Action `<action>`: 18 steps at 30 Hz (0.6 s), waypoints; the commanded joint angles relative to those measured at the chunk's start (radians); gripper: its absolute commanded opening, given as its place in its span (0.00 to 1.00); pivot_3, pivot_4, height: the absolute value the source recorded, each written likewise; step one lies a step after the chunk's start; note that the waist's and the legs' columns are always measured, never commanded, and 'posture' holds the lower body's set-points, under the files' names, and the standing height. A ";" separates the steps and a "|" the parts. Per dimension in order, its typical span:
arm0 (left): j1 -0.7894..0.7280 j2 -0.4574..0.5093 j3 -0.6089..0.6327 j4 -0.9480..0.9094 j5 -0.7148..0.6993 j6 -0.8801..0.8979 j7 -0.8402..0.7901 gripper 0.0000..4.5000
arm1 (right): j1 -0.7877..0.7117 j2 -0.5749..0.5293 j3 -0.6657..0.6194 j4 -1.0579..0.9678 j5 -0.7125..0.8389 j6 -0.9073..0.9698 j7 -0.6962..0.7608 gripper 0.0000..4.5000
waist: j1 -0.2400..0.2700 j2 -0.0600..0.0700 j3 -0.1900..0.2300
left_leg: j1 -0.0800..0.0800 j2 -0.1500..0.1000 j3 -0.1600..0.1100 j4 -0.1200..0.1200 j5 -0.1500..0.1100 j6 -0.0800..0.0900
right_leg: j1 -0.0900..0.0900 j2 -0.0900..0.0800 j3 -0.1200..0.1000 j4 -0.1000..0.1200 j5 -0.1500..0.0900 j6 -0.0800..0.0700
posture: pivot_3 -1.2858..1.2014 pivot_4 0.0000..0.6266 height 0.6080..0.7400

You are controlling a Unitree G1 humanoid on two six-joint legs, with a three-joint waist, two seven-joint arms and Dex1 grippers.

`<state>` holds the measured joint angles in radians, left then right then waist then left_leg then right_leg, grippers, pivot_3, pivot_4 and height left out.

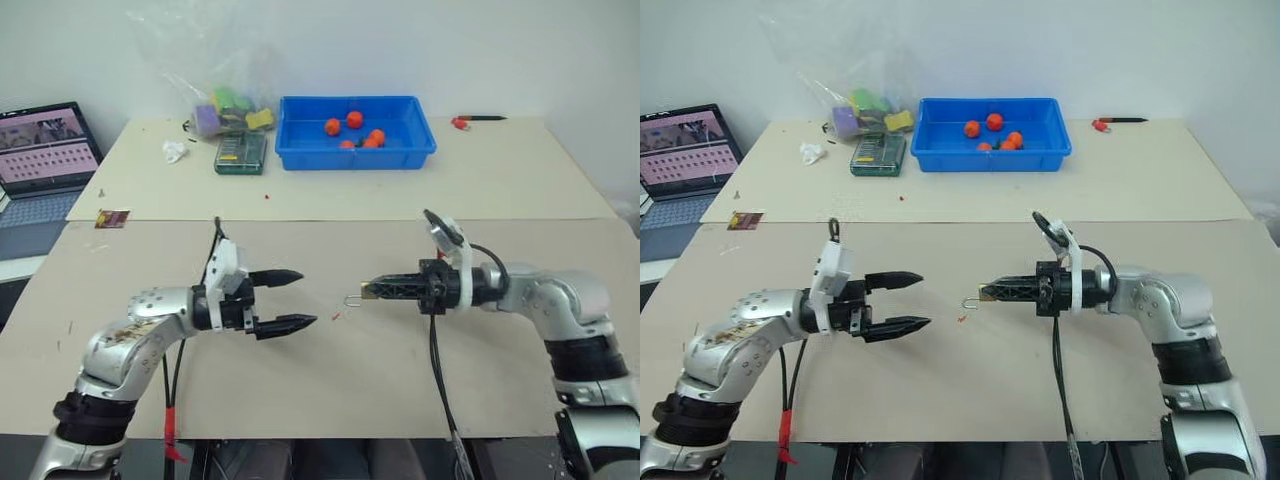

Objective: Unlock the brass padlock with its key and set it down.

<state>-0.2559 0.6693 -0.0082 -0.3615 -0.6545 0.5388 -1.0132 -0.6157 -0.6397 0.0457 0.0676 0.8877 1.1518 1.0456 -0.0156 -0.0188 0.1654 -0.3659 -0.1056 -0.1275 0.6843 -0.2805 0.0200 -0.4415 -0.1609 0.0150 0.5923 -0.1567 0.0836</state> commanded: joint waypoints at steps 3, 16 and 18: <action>-0.001 -0.027 0.023 -0.120 -0.043 0.039 0.090 0.99 | -0.070 0.073 0.078 0.073 -0.021 0.047 0.047 0.03 | 0.000 0.000 0.000 | -0.001 0.000 0.000 0.000 0.000 0.000 | 0.000 0.000 0.000 0.000 0.000 0.000 | 0.52 0.24 1.00; 0.043 -0.071 0.023 -0.198 -0.094 0.095 0.195 1.00 | -0.167 0.025 0.221 0.249 -0.290 -0.106 0.141 0.68 | 0.003 0.000 0.000 | -0.001 0.000 0.000 0.000 0.001 -0.003 | -0.001 0.001 0.000 0.001 0.001 -0.001 | 0.52 0.24 1.00; 0.038 -0.077 0.026 -0.190 -0.104 0.103 0.203 1.00 | -0.176 -0.030 0.223 0.253 -0.329 -0.147 0.181 0.83 | 0.004 0.000 0.000 | -0.002 -0.001 0.000 0.000 0.001 -0.003 | -0.001 0.000 0.000 0.000 0.001 -0.001 | 0.52 0.24 1.00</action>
<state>-0.2139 0.5967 0.0014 -0.5296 -0.7379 0.6391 -0.8172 -0.7608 -0.6317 0.2834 0.3279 0.5871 1.0540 1.1802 -0.0119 -0.0188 0.1654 -0.3676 -0.1065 -0.1275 0.6843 -0.2793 0.0172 -0.4425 -0.1607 0.0148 0.5928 -0.1559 0.0825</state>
